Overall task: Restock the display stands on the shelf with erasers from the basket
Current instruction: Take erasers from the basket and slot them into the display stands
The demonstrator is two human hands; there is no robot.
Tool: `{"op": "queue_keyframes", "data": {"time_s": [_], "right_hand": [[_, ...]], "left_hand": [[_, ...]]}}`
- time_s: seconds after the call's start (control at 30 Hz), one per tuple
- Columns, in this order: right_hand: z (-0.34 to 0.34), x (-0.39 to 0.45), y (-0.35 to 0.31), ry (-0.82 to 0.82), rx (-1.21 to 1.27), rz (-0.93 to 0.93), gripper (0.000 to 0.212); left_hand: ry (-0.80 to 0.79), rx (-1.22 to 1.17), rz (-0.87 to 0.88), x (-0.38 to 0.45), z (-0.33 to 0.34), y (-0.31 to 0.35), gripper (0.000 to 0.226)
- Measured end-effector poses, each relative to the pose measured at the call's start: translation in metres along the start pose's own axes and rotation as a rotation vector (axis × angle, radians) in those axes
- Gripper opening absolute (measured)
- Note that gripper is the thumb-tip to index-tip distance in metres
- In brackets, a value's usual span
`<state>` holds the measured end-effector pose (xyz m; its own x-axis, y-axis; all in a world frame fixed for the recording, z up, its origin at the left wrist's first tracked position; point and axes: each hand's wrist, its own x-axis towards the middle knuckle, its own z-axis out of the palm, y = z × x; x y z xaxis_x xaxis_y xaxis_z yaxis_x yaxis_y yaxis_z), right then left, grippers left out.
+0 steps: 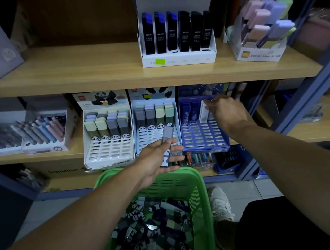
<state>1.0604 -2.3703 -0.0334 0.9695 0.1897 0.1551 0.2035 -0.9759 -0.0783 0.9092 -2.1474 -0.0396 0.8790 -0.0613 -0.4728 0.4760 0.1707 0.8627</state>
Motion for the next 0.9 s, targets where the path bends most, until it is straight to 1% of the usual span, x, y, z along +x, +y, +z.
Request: {"op": "queue_keyframes", "data": {"time_s": [0.1, 0.17, 0.23, 0.27, 0.3, 0.33, 0.4, 0.43, 0.5, 0.63, 0.7, 0.73, 0.8, 0.83, 0.9], "right_hand": [[-0.003, -0.006, -0.002, 0.004, -0.064, -0.013, 0.038], [-0.011, -0.011, -0.005, 0.039, -0.063, -0.011, 0.037], [-0.021, -0.017, -0.013, 0.12, 0.012, -0.03, 0.035], [-0.025, -0.02, -0.02, 0.149, 0.09, -0.064, 0.034], [-0.027, -0.024, -0.029, 0.145, 0.211, -0.107, 0.032], [-0.028, -0.028, -0.039, 0.095, 0.373, -0.142, 0.031], [-0.026, -0.039, -0.059, -0.104, 0.713, -0.157, 0.032], [-0.024, -0.044, -0.067, -0.196, 0.812, -0.157, 0.033], [-0.017, -0.048, -0.077, -0.275, 0.902, -0.18, 0.03], [-0.013, -0.045, -0.09, -0.316, 1.026, -0.182, 0.015], [-0.013, -0.043, -0.097, -0.308, 1.035, -0.188, 0.01], [-0.014, -0.043, -0.101, -0.273, 1.025, -0.194, 0.007], [-0.016, -0.041, -0.111, -0.167, 1.002, -0.197, 0.006], [-0.017, -0.04, -0.117, -0.113, 0.988, -0.21, 0.007], [-0.017, -0.039, -0.13, -0.026, 0.943, -0.264, 0.009]], "left_hand": [[-0.016, -0.006, 0.003, -0.001, 0.0, 0.001, 0.027], [-0.028, -0.025, 0.002, -0.001, 0.0, 0.001, 0.027], [-0.038, -0.05, 0.0, 0.0, -0.001, 0.002, 0.026], [-0.04, -0.065, 0.0, 0.001, -0.001, 0.002, 0.026], [-0.041, -0.083, -0.003, 0.002, -0.002, 0.002, 0.025], [-0.043, -0.101, -0.006, 0.003, -0.002, 0.002, 0.025], [-0.056, -0.125, -0.009, 0.006, -0.003, 0.001, 0.025], [-0.065, -0.128, -0.009, 0.006, -0.003, 0.001, 0.025], [-0.082, -0.132, -0.007, 0.007, -0.004, 0.001, 0.025], [-0.071, -0.1, 0.02, 0.007, -0.006, 0.001, 0.023], [-0.003, -0.027, 0.09, 0.006, -0.008, 0.003, 0.019], [0.061, 0.039, 0.157, 0.005, -0.01, 0.005, 0.015], [0.247, 0.166, 0.316, 0.005, -0.015, 0.008, 0.01], [0.339, 0.199, 0.401, 0.006, -0.02, 0.011, 0.011], [0.447, 0.256, 0.572, 0.009, -0.031, 0.015, 0.018]]}}
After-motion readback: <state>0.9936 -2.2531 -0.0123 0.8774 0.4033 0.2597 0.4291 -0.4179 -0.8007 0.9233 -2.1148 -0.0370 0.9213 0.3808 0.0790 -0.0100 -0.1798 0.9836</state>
